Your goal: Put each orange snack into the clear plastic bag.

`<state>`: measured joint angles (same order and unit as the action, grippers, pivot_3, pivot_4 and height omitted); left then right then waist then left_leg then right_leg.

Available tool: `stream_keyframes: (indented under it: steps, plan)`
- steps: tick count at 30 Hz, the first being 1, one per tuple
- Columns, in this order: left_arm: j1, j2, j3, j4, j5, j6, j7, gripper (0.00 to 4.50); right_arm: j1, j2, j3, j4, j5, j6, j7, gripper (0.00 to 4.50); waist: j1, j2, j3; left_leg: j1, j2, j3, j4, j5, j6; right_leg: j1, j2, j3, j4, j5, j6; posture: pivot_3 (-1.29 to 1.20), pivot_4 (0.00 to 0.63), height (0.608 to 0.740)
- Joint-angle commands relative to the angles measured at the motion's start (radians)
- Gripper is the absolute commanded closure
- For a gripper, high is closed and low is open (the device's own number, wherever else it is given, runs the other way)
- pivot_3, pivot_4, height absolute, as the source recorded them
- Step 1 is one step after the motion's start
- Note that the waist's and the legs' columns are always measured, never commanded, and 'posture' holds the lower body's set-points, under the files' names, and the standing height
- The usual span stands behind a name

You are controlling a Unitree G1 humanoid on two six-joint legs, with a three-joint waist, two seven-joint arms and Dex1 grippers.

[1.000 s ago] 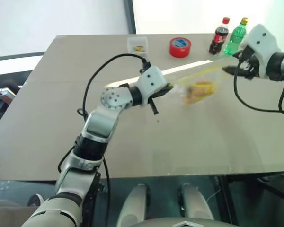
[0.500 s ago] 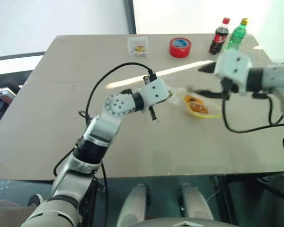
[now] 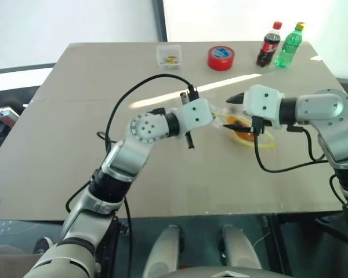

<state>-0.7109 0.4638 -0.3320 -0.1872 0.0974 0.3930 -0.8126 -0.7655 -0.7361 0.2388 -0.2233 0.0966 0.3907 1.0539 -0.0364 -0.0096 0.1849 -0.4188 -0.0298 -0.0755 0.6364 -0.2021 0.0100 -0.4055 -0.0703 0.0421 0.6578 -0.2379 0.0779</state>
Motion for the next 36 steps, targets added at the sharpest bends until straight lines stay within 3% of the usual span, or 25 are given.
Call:
stream_keyframes:
  steps: [1,23,26,36]
  plan:
    - [-0.027,0.009,0.013,-0.048,0.002,0.006,-0.005,4.5,0.004,0.016,-0.003,-0.047,-0.008,0.003,-0.025,3.27,0.0,0.0,0.0,0.0,0.0,0.0,0.0,0.0,0.0,0.0,0.0,0.0,0.0,0.0,0.0,0.0,0.15,0.74]
    - [-0.034,0.018,0.02,-0.059,-0.007,0.039,-0.017,4.5,0.023,0.05,0.004,-0.057,-0.068,-0.006,-0.083,3.27,0.0,0.0,0.0,0.0,0.0,0.0,0.0,0.0,0.0,0.0,0.0,0.0,0.0,0.0,0.0,0.0,0.15,0.74]
    - [-0.034,0.018,0.019,-0.059,-0.006,0.039,-0.016,4.5,0.022,0.05,0.006,-0.055,-0.068,-0.007,-0.082,4.47,0.0,0.0,0.0,0.0,0.0,0.0,0.0,0.0,0.0,0.0,0.0,0.0,0.0,0.0,0.0,0.0,0.15,0.74]
    - [-0.031,0.013,0.01,-0.066,0.0,0.038,-0.014,4.5,0.016,0.067,0.011,-0.061,-0.072,-0.011,-0.087,4.47,0.0,0.0,0.0,0.0,0.0,0.0,0.0,0.0,0.0,0.0,0.0,0.0,0.001,0.0,0.0,0.0,0.15,0.74]
